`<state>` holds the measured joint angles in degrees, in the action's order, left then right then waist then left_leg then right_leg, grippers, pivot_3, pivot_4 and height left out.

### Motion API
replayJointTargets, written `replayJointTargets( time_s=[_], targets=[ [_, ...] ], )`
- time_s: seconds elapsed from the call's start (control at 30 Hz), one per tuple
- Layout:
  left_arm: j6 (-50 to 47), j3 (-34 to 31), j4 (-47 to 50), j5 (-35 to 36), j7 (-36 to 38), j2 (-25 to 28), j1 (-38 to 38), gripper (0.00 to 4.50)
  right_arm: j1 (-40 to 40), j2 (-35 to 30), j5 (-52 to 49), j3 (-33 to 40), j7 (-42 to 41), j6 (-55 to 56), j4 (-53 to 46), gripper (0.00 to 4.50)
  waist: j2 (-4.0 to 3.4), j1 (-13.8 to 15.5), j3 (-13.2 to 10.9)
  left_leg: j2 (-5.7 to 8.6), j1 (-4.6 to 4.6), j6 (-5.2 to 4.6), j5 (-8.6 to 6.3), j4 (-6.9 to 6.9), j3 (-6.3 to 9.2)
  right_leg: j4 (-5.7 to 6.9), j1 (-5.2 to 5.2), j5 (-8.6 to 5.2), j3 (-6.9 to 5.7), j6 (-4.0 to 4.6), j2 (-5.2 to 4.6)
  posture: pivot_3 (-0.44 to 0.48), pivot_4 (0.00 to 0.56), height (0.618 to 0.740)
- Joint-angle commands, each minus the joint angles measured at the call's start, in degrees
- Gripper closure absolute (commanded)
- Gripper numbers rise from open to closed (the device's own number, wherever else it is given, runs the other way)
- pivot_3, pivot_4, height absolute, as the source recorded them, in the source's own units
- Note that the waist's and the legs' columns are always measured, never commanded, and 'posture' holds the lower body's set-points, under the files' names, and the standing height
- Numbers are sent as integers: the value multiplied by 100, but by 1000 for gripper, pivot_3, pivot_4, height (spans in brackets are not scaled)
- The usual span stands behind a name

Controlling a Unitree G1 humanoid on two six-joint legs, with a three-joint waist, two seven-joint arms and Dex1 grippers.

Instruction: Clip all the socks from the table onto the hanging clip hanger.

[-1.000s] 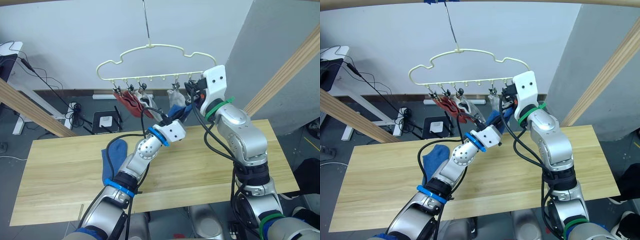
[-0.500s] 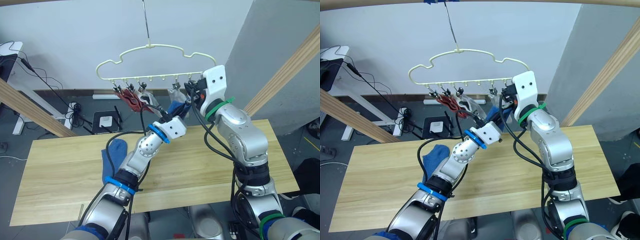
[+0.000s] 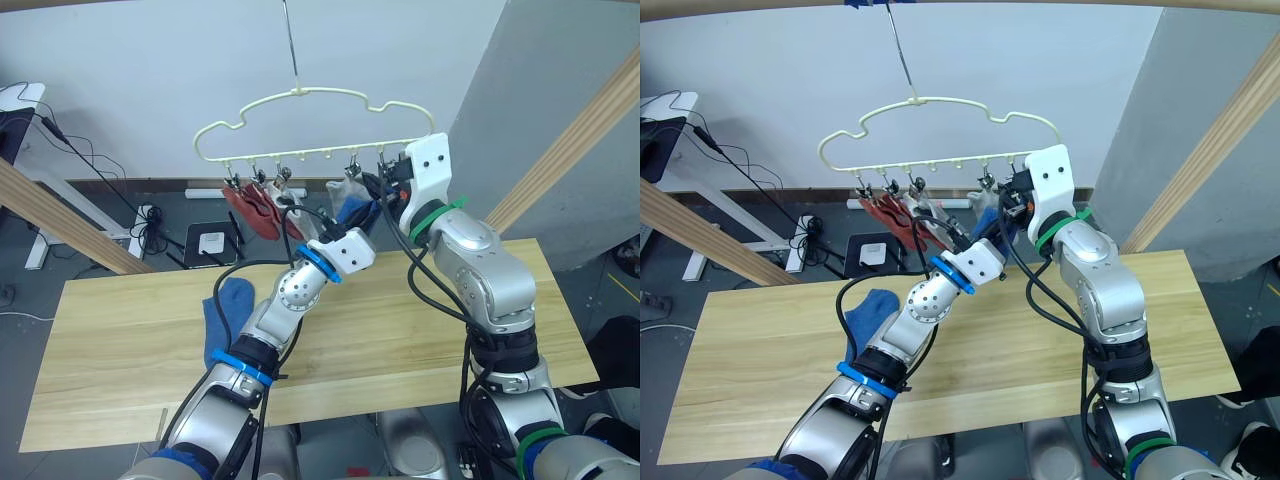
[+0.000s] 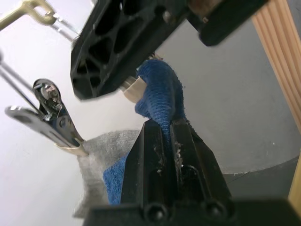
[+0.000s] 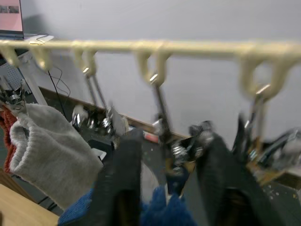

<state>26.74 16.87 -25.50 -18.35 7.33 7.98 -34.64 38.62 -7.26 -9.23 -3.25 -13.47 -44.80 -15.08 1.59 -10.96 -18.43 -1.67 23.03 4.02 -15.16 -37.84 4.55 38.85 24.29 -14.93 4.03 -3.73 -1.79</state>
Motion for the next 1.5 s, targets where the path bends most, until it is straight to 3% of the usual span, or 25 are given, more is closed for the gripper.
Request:
replayJointTargets(
  time_s=[0.03, 0.23, 0.43, 0.57, 0.77, 0.97, 1.07, 1.2, 1.5],
  targets=[
    [131, -67, 43, 91, -18, -70, -92, 4500, -82, -33, -199, 112, -42, -137, -550, 1531, 0, 0, 0, 0, 1, 0, 0, 0, 0, -1, 0, 0, 0, 0, 0, -272, 307, 733],
    [103, -136, 42, 566, 380, -170, -11, 4500, -318, -435, -479, 102, -324, -565, -1256, 1531, 0, 1, 0, 0, 2, 0, 0, 0, 0, -2, 0, -1, 0, -1, 0, -271, 308, 733],
    [29, -143, 230, 1101, 1080, -152, 136, 2927, -579, -933, -732, 88, -588, -812, -1840, 1484, 0, -14, 0, 0, 1, 0, 0, 1, 0, -3, 0, -2, 0, -3, 2, -277, 308, 733],
    [-447, -100, 816, 1890, 2097, -40, 406, 1820, -807, -1300, -812, 145, -764, -737, -2182, 1484, 0, -14, 0, 0, 2, 0, 0, 2, -1, -6, -1, -2, 2, -4, 2, -281, 308, 733],
    [-2525, -341, 2859, 3616, 3675, 880, 960, 1820, -1000, -1475, -520, 241, -511, -117, -2334, 1484, 1, -35, -1, -5, -2, 1, 0, 4, -1, -2, 0, -6, 4, -10, 8, -280, 308, 733],
    [-5122, -1403, 4033, 5570, 3635, 1753, 537, 1820, -985, -1098, -340, 324, 24, 74, -2087, 1484, 3, -21, -3, -12, -5, 1, 0, 1, 2, 2, 0, -18, 5, -29, 16, -253, 304, 733],
    [-5548, -1594, 4229, 5748, 3737, 2062, 321, 1820, -954, -973, -228, 287, 158, 177, -1921, 1484, 3, -11, -3, -11, -4, 1, 1, 0, 1, -1, -1, -18, 6, -30, 16, -239, 302, 733],
    [-5756, -1667, 4348, 5690, 3781, 2284, 218, 1782, -929, -862, -184, 235, 253, 214, -1775, 2765, 3, 10, -3, -11, -2, 1, 1, 5, 2, -10, -1, -4, 4, -5, 15, -227, 297, 733],
    [-5777, -1705, 4328, 5511, 3766, 2327, 130, 1782, -793, -482, 39, 135, 618, 133, -1486, 2765, 3, 31, -3, -11, -1, 1, 1, 11, 1, -11, 3, -3, 5, -2, 15, -223, 293, 733]
  ],
)
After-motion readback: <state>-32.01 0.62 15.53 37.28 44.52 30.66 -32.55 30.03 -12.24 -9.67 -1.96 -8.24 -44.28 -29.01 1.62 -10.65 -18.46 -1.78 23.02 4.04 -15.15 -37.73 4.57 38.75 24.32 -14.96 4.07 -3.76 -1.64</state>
